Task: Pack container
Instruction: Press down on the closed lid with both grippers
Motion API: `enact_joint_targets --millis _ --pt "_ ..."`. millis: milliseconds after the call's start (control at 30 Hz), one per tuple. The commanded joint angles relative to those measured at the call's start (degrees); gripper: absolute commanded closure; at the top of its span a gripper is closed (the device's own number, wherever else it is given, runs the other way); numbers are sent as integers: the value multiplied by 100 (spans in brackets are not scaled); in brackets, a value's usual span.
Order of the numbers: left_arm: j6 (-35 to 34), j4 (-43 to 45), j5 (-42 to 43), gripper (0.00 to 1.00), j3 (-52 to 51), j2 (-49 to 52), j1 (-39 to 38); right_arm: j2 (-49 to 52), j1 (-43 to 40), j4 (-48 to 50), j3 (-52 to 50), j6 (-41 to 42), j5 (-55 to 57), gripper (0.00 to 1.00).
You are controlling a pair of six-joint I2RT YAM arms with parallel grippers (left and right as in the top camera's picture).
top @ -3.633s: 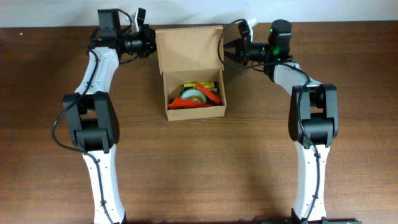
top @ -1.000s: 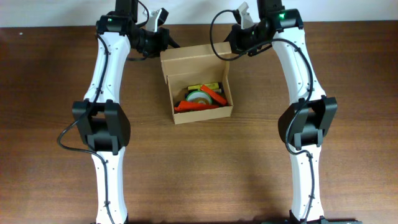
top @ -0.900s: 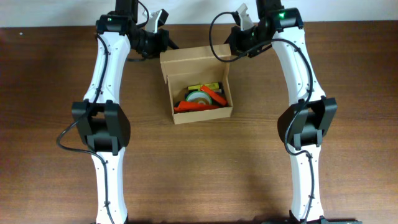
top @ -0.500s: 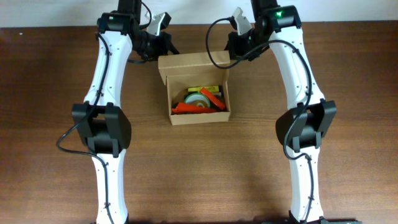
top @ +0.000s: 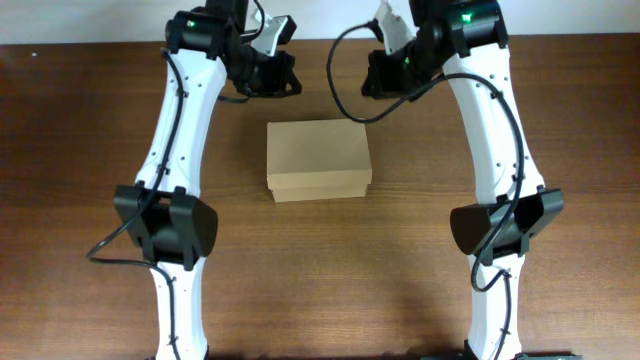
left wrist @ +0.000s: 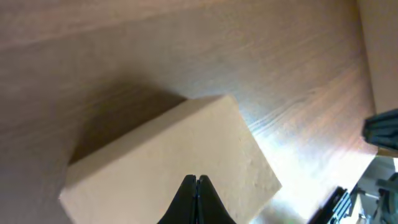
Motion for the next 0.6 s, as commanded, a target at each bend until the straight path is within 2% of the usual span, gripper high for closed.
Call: enact_joint_targets --millis 0,233,367,567 --pt "116 -317 -498 98 85 -227 -4 -70 17 -170 68 -173 267 96" --pt "179 -1038 -1567 98 85 -332 -256 -70 334 -673 39 -170 933 96" --pt "210 -1134 -1792 98 81 -507 -393 -168 546 -673 -72 -173 955 96" --pt "210 -1038 -2238 98 -326 -1075 -448 -667 599 -671 -1056 -175 962 96"
